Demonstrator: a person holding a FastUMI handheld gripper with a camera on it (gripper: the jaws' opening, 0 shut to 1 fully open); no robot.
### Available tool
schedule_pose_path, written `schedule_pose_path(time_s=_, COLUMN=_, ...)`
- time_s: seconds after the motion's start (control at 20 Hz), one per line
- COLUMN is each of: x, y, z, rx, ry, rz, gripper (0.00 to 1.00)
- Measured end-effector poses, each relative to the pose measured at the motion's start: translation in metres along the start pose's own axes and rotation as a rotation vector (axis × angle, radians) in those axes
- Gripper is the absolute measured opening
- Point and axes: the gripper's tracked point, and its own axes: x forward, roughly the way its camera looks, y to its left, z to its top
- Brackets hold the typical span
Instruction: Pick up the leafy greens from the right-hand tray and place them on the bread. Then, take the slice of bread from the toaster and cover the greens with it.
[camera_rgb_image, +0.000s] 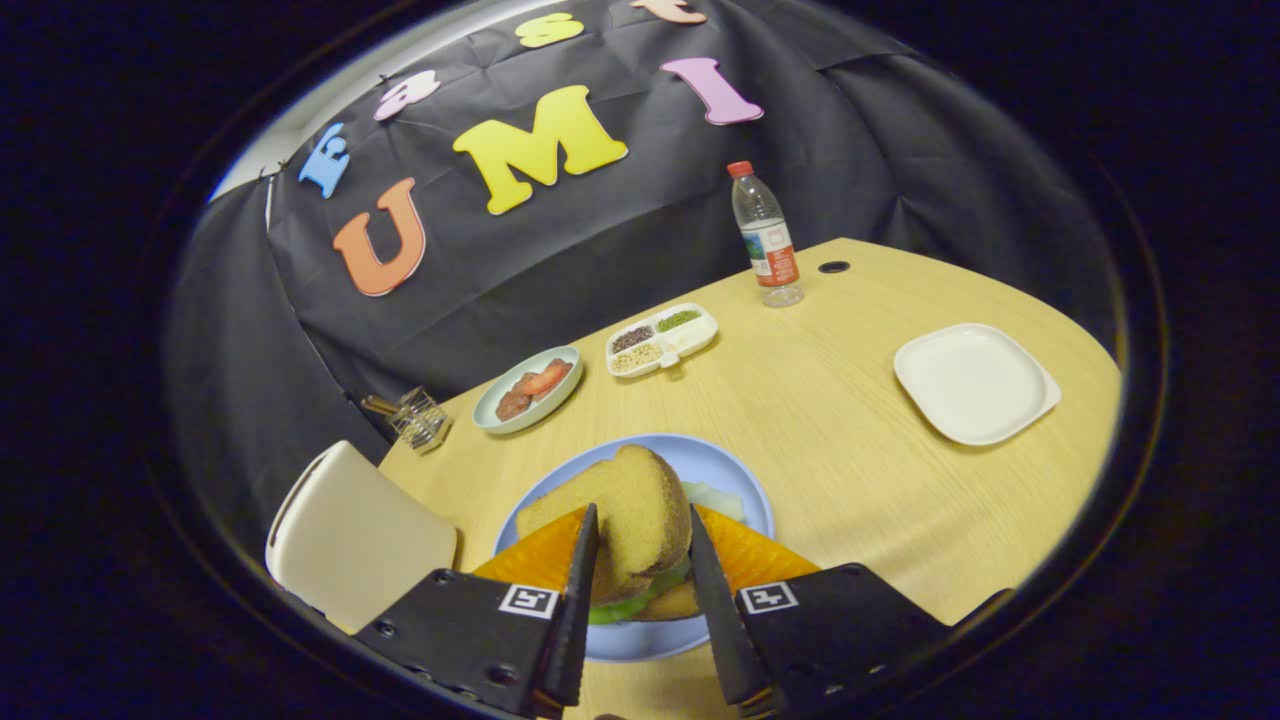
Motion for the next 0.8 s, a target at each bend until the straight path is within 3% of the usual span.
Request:
schedule_pose_path(time_s=0.3, x=-0.031, y=-0.006, z=0.029, rx=-0.045, ry=-0.119, rz=-0.032, gripper=0.72)
schedule_pose_path(time_s=0.55, x=-0.095, y=0.013, z=0.063, rx=-0.193, ry=-0.309, rz=-0.044, gripper=0.95)
schedule_pose_path(time_s=0.8, x=-0.154, y=0.025, z=0.076, rx=-0.273, ry=-0.385, rz=-0.021, gripper=0.96)
